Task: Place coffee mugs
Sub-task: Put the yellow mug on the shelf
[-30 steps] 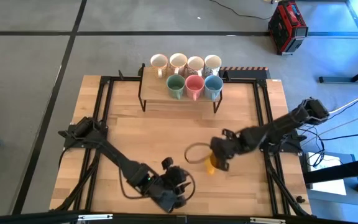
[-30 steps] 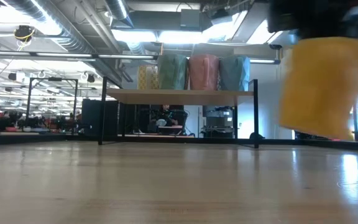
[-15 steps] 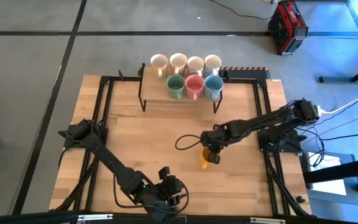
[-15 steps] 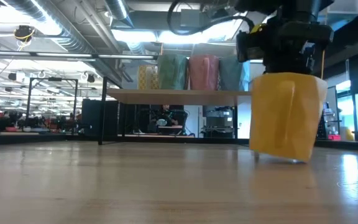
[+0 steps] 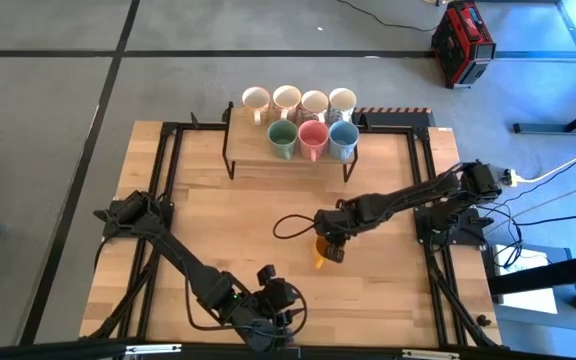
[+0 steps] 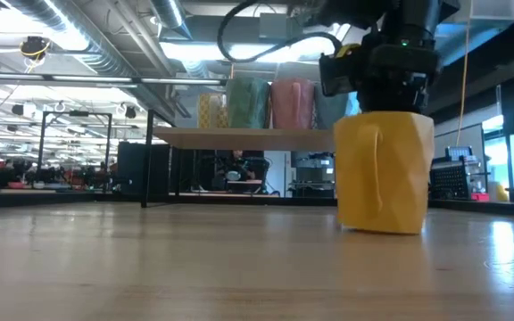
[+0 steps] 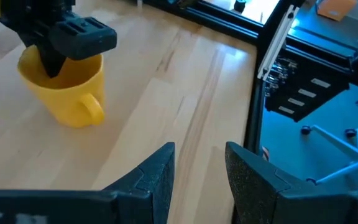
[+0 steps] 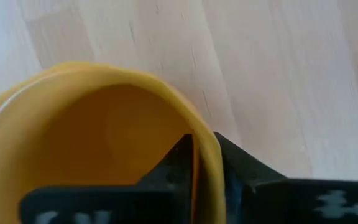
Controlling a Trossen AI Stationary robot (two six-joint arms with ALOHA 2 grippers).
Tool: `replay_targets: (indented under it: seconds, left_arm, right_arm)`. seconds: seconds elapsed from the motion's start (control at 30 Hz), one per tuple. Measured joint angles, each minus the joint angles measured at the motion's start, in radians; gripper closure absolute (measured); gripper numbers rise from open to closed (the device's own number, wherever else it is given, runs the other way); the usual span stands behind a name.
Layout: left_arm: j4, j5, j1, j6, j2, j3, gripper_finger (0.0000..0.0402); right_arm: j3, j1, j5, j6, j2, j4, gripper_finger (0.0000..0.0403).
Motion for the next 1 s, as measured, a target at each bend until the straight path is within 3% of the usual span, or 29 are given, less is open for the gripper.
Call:
replay_targets:
  seconds: [0.2,0.43,0.63,0.8,1.0]
  left_arm:
    - [-0.001,0.000,0.000,0.000,0.000,0.000,0.0265]
    - [-0.008,-0.039,0.003,-0.027,0.027,0.000,0.0265]
    - [0.045,-0.111,0.011,-0.054,0.110,0.000,0.0265]
    - [0.104,-0.213,0.049,-0.052,0.180,-0.001,0.0265]
    - [0.102,-0.335,0.098,-0.051,0.219,-0.002,0.0265]
  right_arm:
    - [0.017,-0.001,-0.022,-0.012,-0.002,0.018,0.0279]
    - [0.158,0.017,0.046,-0.147,-0.091,-0.241,0.0225]
    - [0.164,0.080,0.133,-0.197,-0.318,-0.295,0.0221]
    - [0.083,0.159,0.212,-0.178,-0.539,-0.296,0.0223]
    - [-0.062,0.247,0.231,-0.080,-0.784,-0.294,0.0223]
